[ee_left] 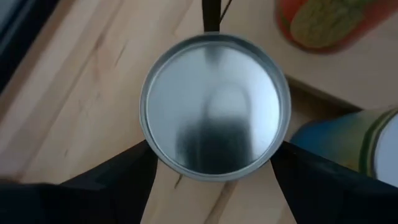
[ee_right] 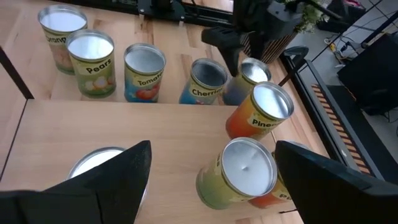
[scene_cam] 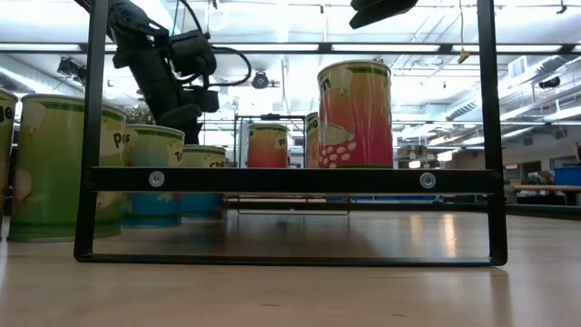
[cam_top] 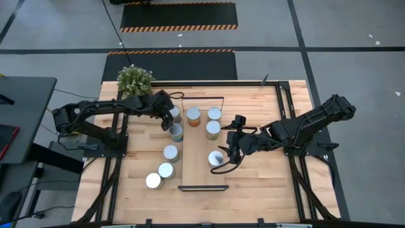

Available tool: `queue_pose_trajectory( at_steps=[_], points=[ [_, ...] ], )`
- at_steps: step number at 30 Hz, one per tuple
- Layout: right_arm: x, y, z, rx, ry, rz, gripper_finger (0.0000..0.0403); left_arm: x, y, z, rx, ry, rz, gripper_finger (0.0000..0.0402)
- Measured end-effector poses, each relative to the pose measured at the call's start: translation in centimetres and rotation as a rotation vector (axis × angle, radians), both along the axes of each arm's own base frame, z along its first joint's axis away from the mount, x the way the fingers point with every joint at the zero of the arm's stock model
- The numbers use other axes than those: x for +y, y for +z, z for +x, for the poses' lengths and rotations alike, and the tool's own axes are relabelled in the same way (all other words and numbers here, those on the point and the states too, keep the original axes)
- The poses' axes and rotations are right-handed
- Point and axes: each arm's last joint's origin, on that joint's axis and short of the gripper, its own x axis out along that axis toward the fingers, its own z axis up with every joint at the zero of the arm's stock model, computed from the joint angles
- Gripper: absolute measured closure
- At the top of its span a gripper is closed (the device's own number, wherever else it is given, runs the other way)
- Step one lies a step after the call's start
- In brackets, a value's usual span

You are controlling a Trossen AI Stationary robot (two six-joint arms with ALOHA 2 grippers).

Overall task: Pick and place cans onto a shelf
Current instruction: Put the canned peaches on the shelf

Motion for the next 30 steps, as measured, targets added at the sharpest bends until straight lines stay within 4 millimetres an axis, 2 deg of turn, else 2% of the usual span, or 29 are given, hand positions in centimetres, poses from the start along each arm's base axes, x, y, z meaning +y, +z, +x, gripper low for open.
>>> queue_pose_trajectory(
  at_steps=[8,22,30],
  points=[
    [0.0,0.0,0.0,0.0,0.0,0.003,0.0053,0.3,0.5,0.6,-0.068,-0.025,0.05,0.0087],
    [-0.1,-0.1,0.1,0.007,0.011,0.016,0.0053,0.5,0.9,1.1,-0.095,-0.145,0.135,0.0087],
    [0.0,-0.1,0.1,0.001,0.001,0.034,0.0053,0.4,0.8,1.0,-0.079,-0.147,0.136,0.0088]
  ],
)
